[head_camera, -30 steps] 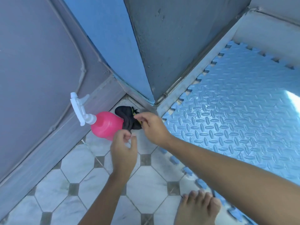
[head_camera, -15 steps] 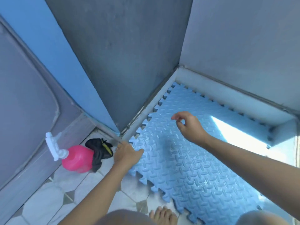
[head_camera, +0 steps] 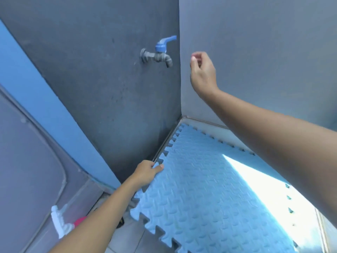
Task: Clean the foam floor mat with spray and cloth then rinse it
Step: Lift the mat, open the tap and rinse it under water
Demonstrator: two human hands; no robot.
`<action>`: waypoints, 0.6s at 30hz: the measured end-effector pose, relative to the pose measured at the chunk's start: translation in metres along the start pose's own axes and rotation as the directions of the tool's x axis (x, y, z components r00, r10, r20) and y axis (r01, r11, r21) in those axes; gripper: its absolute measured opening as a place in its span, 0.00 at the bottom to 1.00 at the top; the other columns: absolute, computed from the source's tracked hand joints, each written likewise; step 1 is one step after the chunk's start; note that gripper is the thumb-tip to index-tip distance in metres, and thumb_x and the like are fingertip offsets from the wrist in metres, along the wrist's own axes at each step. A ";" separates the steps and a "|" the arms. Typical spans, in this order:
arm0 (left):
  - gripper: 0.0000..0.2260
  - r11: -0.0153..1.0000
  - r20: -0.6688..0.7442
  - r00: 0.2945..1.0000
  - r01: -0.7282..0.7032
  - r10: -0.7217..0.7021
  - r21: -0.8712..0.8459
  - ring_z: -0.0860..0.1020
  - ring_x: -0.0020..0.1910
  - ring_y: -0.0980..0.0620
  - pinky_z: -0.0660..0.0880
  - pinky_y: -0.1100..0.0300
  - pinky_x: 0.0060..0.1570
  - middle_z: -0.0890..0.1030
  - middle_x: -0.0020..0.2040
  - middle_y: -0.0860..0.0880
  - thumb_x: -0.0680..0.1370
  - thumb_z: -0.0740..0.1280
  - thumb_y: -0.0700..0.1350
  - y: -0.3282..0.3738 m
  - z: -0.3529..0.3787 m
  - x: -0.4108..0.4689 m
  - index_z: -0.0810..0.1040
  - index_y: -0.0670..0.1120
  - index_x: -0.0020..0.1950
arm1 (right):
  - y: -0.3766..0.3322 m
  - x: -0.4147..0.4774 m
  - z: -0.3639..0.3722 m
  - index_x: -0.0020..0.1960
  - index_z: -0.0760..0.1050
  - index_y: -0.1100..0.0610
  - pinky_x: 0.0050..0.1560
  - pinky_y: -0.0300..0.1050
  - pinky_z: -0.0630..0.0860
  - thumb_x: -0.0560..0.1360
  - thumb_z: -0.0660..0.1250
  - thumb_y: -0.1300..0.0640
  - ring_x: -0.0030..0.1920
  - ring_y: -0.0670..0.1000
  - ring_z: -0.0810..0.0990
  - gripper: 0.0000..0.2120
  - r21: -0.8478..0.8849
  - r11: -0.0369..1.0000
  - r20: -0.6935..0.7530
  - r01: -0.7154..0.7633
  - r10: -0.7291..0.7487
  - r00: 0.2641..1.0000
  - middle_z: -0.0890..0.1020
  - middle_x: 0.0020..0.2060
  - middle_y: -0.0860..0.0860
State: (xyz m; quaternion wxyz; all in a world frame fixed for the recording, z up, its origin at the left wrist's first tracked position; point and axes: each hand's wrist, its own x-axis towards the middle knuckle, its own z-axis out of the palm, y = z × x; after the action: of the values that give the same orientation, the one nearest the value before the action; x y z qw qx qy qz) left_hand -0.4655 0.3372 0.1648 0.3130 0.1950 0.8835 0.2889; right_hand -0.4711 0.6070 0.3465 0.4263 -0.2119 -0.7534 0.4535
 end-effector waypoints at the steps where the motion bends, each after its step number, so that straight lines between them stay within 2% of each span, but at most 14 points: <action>1: 0.24 0.998 -0.043 0.997 -0.059 0.059 0.002 0.60 0.28 0.52 0.57 0.55 0.34 0.60 0.29 0.50 0.81 0.69 0.55 0.007 -0.003 -0.004 0.60 0.48 0.34 | -0.016 0.012 0.000 0.59 0.76 0.56 0.56 0.40 0.71 0.82 0.58 0.54 0.52 0.46 0.77 0.11 0.015 0.999 0.001 0.045 -0.045 0.999 0.79 0.54 0.51; 3: 0.23 0.989 -0.109 0.983 -0.151 0.150 0.000 0.60 0.30 0.51 0.56 0.55 0.33 0.61 0.30 0.49 0.81 0.68 0.55 0.022 -0.017 -0.012 0.61 0.46 0.35 | -0.048 0.034 0.003 0.62 0.76 0.56 0.59 0.39 0.69 0.82 0.57 0.53 0.57 0.46 0.76 0.14 -0.016 0.991 0.076 0.133 -0.131 0.988 0.79 0.57 0.49; 5: 0.23 0.975 -0.152 0.964 -0.219 0.220 0.022 0.60 0.30 0.52 0.56 0.56 0.32 0.61 0.31 0.49 0.81 0.69 0.55 0.036 -0.036 -0.022 0.62 0.45 0.36 | -0.071 0.052 0.010 0.61 0.77 0.56 0.55 0.40 0.69 0.83 0.56 0.49 0.54 0.47 0.75 0.16 -0.145 0.959 0.256 0.245 -0.202 0.945 0.79 0.53 0.47; 7: 0.23 0.967 -0.173 0.952 -0.252 0.254 0.032 0.62 0.29 0.51 0.58 0.58 0.32 0.63 0.31 0.47 0.81 0.69 0.55 0.049 -0.062 -0.031 0.65 0.43 0.36 | -0.082 0.063 0.017 0.48 0.77 0.58 0.44 0.44 0.67 0.83 0.53 0.45 0.43 0.50 0.73 0.21 -0.311 0.898 0.436 0.311 -0.157 0.886 0.76 0.39 0.48; 8: 0.23 0.965 -0.186 0.947 -0.259 0.261 0.034 0.63 0.29 0.51 0.60 0.58 0.32 0.64 0.31 0.46 0.81 0.69 0.56 0.054 -0.074 -0.034 0.67 0.41 0.36 | -0.082 0.067 0.020 0.42 0.75 0.58 0.39 0.46 0.65 0.83 0.52 0.44 0.38 0.52 0.70 0.23 -0.366 0.878 0.476 0.309 -0.109 0.873 0.72 0.33 0.48; 10: 0.24 0.963 -0.209 0.940 -0.268 0.269 0.033 0.65 0.29 0.52 0.62 0.58 0.33 0.68 0.31 0.46 0.81 0.69 0.56 0.060 -0.099 -0.038 0.70 0.37 0.37 | -0.074 0.074 0.026 0.35 0.72 0.56 0.35 0.44 0.65 0.83 0.52 0.43 0.34 0.52 0.69 0.25 -0.389 0.872 0.475 0.295 -0.085 0.876 0.73 0.30 0.49; 12: 0.25 0.962 -0.212 0.938 -0.272 0.273 0.033 0.69 0.29 0.51 0.65 0.58 0.34 0.72 0.30 0.42 0.81 0.69 0.56 0.065 -0.118 -0.041 0.73 0.34 0.40 | -0.069 0.074 0.032 0.37 0.74 0.60 0.39 0.48 0.69 0.82 0.51 0.43 0.35 0.55 0.72 0.27 -0.384 0.868 0.438 0.316 -0.130 0.889 0.79 0.34 0.57; 13: 0.25 0.960 -0.206 0.938 -0.278 0.280 0.038 0.71 0.30 0.51 0.68 0.57 0.35 0.76 0.31 0.38 0.81 0.69 0.57 0.067 -0.126 -0.042 0.75 0.33 0.43 | -0.069 0.073 0.037 0.36 0.71 0.62 0.40 0.52 0.70 0.81 0.50 0.44 0.36 0.57 0.72 0.26 -0.388 0.862 0.417 0.326 -0.152 0.896 0.79 0.34 0.60; 15: 0.26 0.956 -0.198 0.936 -0.285 0.292 0.063 0.74 0.31 0.49 0.71 0.55 0.36 0.81 0.37 0.33 0.80 0.68 0.59 0.071 -0.138 -0.043 0.79 0.34 0.48 | -0.071 0.071 0.041 0.32 0.62 0.61 0.36 0.53 0.64 0.80 0.50 0.47 0.35 0.59 0.67 0.23 -0.423 0.839 0.384 0.342 -0.175 0.906 0.70 0.29 0.60; 18: 0.23 0.947 -0.226 0.923 -0.283 0.312 0.152 0.67 0.26 0.52 0.65 0.61 0.28 0.73 0.31 0.42 0.81 0.68 0.57 0.084 -0.152 -0.043 0.80 0.35 0.48 | -0.071 0.069 0.041 0.30 0.55 0.58 0.31 0.51 0.58 0.78 0.52 0.45 0.32 0.57 0.61 0.23 -0.464 0.819 0.325 0.338 -0.198 0.925 0.61 0.25 0.56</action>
State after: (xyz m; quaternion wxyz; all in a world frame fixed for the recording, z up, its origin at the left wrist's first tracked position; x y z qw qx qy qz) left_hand -0.5221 0.3190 0.3339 0.1410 0.3072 0.8910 0.3030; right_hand -0.5377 0.5997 0.4293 0.3109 -0.1464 -0.9184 0.1960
